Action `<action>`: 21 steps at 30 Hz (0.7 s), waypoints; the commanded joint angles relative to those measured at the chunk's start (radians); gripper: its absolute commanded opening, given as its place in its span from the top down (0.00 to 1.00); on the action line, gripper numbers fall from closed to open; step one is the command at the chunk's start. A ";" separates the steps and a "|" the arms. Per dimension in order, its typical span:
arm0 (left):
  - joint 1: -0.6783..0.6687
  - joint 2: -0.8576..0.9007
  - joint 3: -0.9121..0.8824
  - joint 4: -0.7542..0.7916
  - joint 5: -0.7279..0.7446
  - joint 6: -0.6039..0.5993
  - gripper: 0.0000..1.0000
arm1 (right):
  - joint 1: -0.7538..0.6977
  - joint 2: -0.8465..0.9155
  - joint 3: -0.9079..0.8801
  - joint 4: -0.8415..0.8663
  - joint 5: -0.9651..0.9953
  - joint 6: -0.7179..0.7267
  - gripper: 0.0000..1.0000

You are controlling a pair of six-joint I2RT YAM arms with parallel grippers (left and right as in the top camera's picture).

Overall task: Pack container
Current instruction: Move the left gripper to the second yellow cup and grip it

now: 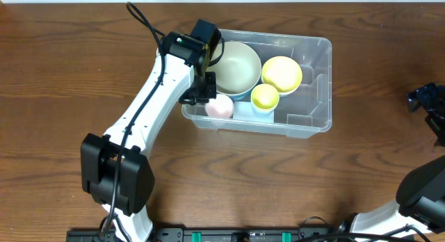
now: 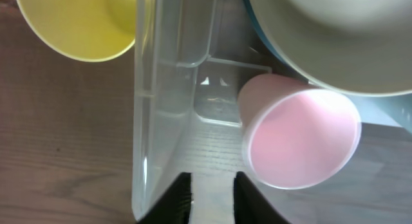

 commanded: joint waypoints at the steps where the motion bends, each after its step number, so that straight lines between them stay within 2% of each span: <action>1: 0.003 0.009 0.003 0.000 -0.001 0.018 0.68 | -0.004 0.001 -0.003 0.002 0.011 0.013 0.01; 8: 0.060 -0.046 0.120 -0.031 -0.002 0.029 0.51 | -0.004 0.001 -0.003 0.002 0.011 0.013 0.01; 11: 0.119 -0.085 0.140 -0.025 -0.002 0.023 0.29 | -0.004 0.001 -0.003 0.002 0.011 0.013 0.01; 13: 0.173 -0.101 0.140 -0.024 -0.002 0.002 0.20 | -0.004 0.001 -0.003 0.002 0.011 0.013 0.01; 16: 0.251 -0.098 0.135 -0.036 0.000 -0.008 0.16 | -0.004 0.001 -0.003 0.002 0.011 0.013 0.01; 21: 0.332 -0.071 0.108 -0.038 0.000 0.025 0.16 | -0.004 0.001 -0.003 0.002 0.011 0.013 0.01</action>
